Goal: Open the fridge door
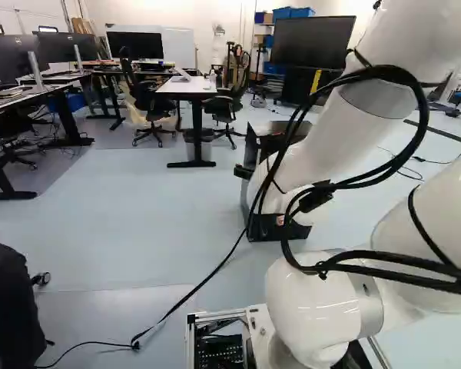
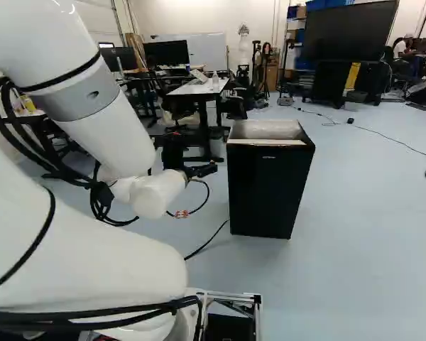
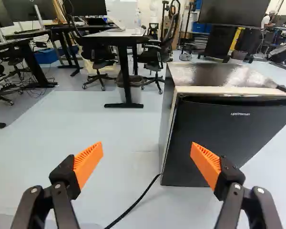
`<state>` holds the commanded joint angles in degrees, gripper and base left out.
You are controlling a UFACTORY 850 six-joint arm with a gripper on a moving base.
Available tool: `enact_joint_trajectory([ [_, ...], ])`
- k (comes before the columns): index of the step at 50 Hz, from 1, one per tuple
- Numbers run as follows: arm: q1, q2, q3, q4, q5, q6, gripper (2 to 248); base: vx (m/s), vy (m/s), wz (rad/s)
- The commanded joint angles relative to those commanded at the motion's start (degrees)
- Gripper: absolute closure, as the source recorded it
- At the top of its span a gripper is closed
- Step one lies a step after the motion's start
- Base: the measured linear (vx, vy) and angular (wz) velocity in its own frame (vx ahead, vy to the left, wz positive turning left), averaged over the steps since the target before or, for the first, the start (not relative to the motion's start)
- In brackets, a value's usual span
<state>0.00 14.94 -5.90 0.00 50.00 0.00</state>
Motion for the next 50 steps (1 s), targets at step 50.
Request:
enact_joint_trajectory([
  [50, 4.61, -10.74, -9.78, 4.87, 0.0, 0.0, 3, 0.0, 0.0, 0.0],
])
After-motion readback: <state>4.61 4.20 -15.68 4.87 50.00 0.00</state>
